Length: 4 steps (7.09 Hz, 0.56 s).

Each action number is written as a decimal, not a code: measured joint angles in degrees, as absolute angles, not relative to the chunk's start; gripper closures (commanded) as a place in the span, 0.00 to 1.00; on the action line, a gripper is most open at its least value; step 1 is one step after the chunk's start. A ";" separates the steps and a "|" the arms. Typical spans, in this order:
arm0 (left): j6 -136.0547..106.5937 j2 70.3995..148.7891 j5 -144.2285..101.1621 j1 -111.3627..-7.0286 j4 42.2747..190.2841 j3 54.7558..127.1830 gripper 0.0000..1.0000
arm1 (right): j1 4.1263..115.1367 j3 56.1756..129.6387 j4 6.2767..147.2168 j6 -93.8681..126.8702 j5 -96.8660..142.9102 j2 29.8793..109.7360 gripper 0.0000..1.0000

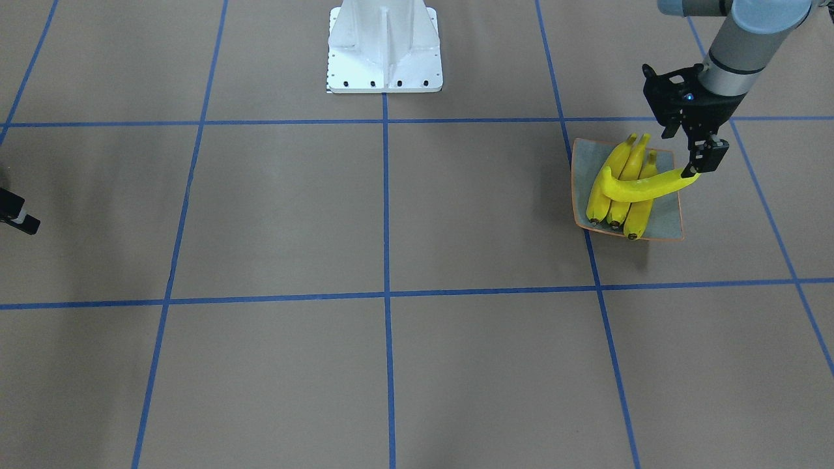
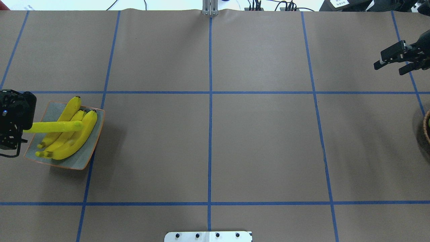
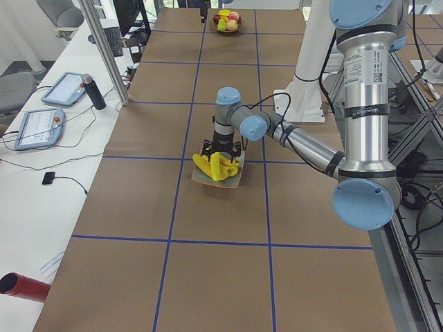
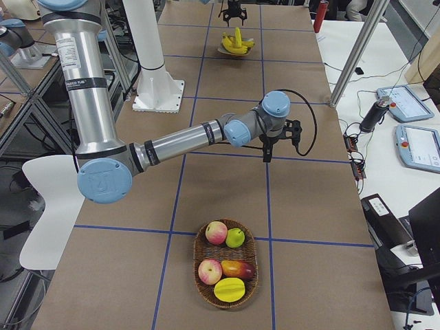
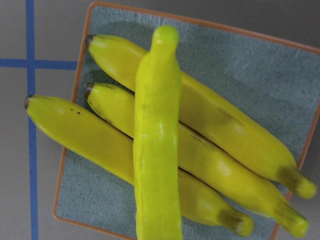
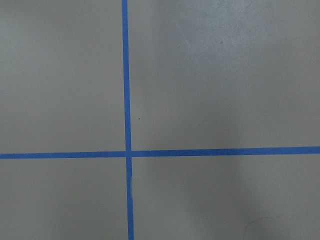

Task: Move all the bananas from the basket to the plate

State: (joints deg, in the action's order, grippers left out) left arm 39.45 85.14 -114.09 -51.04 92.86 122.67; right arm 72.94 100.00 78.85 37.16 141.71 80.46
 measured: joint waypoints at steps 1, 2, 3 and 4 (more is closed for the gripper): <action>40.16 87.13 -114.70 -51.83 88.31 123.83 0.00 | 72.97 100.01 78.82 36.78 141.55 80.69 0.00; 40.20 90.56 -116.05 -53.56 82.83 124.35 0.00 | 73.00 99.80 78.85 34.77 141.16 81.32 0.00; 39.04 94.70 -118.04 -56.80 76.59 124.37 0.00 | 73.02 99.09 78.99 31.06 140.28 82.39 0.00; 35.00 99.70 -120.27 -60.80 68.99 123.87 0.00 | 73.26 98.07 79.08 27.27 139.03 83.55 0.00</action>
State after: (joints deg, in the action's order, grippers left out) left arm 35.00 99.70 -120.27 -60.80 68.99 123.87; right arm 73.26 98.07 79.08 27.27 139.03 83.55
